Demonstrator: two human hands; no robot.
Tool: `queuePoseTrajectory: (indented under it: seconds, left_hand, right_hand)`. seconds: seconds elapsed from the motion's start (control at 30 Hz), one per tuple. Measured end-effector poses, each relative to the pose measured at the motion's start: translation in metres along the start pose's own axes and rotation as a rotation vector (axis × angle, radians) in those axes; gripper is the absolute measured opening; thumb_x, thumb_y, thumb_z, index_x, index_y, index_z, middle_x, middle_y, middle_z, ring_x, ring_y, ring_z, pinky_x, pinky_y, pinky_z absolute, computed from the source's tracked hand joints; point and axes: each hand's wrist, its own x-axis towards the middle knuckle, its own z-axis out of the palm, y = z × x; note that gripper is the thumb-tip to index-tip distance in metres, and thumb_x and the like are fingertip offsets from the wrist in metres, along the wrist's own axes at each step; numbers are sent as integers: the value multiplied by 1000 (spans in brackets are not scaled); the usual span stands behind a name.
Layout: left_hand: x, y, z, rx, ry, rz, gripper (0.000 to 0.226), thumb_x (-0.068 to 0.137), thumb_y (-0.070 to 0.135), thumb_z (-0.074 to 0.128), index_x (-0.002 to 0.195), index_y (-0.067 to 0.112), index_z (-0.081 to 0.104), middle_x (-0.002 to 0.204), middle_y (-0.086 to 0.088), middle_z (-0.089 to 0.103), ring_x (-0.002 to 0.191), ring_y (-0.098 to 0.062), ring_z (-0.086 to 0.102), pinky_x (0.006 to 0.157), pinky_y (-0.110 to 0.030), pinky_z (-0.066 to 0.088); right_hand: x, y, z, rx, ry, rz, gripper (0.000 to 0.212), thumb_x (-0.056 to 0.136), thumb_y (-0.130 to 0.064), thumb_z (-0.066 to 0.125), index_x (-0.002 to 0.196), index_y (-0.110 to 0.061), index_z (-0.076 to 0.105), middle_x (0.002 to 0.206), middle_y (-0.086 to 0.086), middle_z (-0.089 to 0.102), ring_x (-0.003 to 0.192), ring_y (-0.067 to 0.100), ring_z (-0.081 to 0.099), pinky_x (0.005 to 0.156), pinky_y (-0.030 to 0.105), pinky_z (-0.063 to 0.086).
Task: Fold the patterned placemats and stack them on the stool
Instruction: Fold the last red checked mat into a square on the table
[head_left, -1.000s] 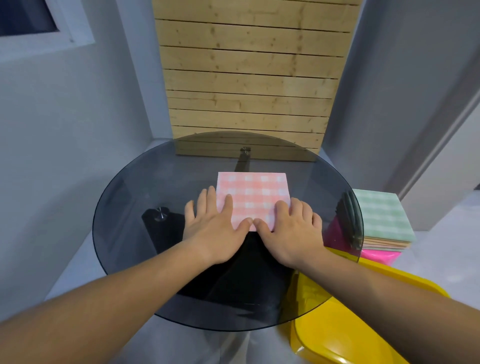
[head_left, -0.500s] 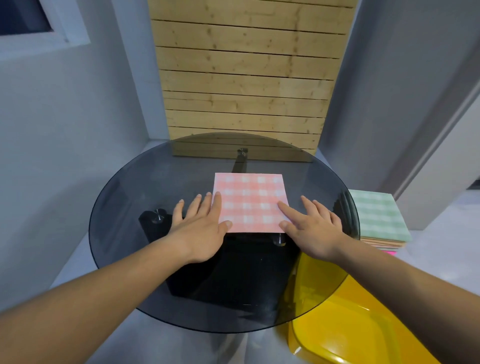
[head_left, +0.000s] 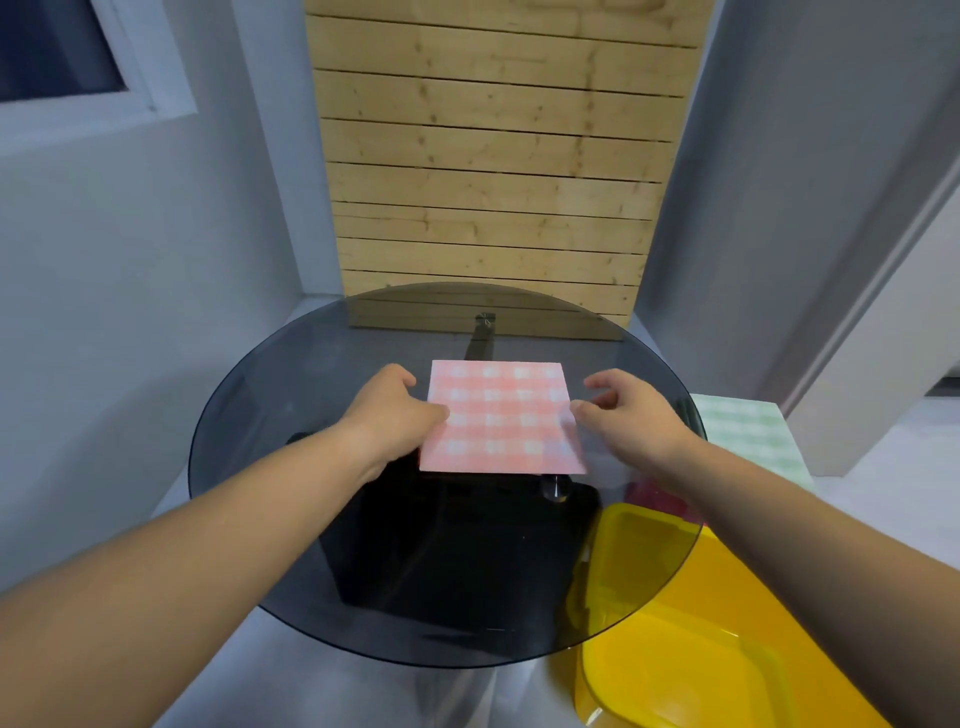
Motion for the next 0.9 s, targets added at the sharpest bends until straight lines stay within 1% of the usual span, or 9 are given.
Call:
queuePoseTrajectory:
  seconds: [0.07, 0.13, 0.23, 0.3, 0.4, 0.53, 0.67, 0.77, 0.9]
  left_hand:
    - [1, 6, 1, -102, -10, -77, 36, 90, 6, 68, 120, 12, 49, 98, -1, 52, 84, -17, 60, 76, -39, 60]
    - [4, 6, 2, -123, -29, -111, 20, 89, -5, 64, 97, 11, 54, 96, -7, 58, 80, -20, 63, 70, -38, 59]
    - [7, 2, 4, -113, -33, -117, 21, 87, -9, 64, 82, 10, 56, 91, -16, 65, 81, -30, 67, 74, -41, 59]
    - [9, 0, 4, -106, -38, -127, 19, 86, -7, 68, 83, 9, 58, 87, -15, 65, 76, -28, 65, 70, -38, 56]
    - [8, -2, 6, -124, -67, -145, 17, 84, -4, 72, 90, 8, 62, 88, -15, 67, 72, -23, 61, 64, -32, 52]
    - [5, -1, 18, -161, -66, -99, 29, 82, 0, 76, 107, 8, 65, 102, -14, 70, 85, -25, 67, 72, -34, 56]
    - [-10, 16, 47, -229, -63, 4, 40, 85, 0, 72, 121, 8, 59, 109, -11, 70, 95, -25, 70, 75, -34, 55]
    - [-26, 39, 81, -293, -102, 90, 50, 88, 1, 70, 133, 11, 52, 112, -8, 69, 97, -21, 69, 68, -25, 53]
    - [-43, 74, 140, -357, -180, 193, 44, 93, 5, 65, 134, 14, 51, 115, -1, 68, 102, -16, 67, 71, -23, 55]
  right_hand:
    - [3, -11, 2, 108, -24, 121, 43, 93, -30, 65, 130, -15, 49, 103, 3, 59, 86, 17, 60, 79, 38, 60]
    - [4, -18, 4, 170, -70, 207, 40, 92, -24, 67, 126, -14, 49, 102, 5, 57, 83, 17, 60, 73, 39, 61]
    - [6, -17, 7, 145, -93, 238, 52, 90, -22, 68, 134, -16, 41, 109, 11, 61, 90, 23, 65, 77, 42, 59]
    - [8, -13, 7, 191, -114, 265, 62, 90, -19, 68, 142, -16, 34, 110, 13, 63, 93, 27, 69, 83, 46, 60]
    - [6, -7, 5, 253, -159, 270, 68, 91, -15, 68, 147, -15, 30, 115, 14, 63, 93, 28, 70, 81, 46, 61]
    - [-6, 0, -5, 194, -76, 133, 63, 94, -13, 64, 148, -17, 31, 103, 8, 64, 85, 19, 67, 60, 26, 55]
    - [-21, 19, -35, 183, 69, 39, 58, 94, -18, 64, 147, -18, 39, 88, 4, 65, 79, 13, 66, 58, 23, 49]
    - [-32, 36, -74, 269, 128, 67, 46, 94, -14, 65, 138, -14, 51, 85, -1, 71, 75, 10, 71, 59, 25, 57]
    - [-45, 75, -126, 367, 217, 132, 27, 95, -9, 63, 122, -8, 64, 82, -2, 73, 69, 6, 71, 54, 22, 56]
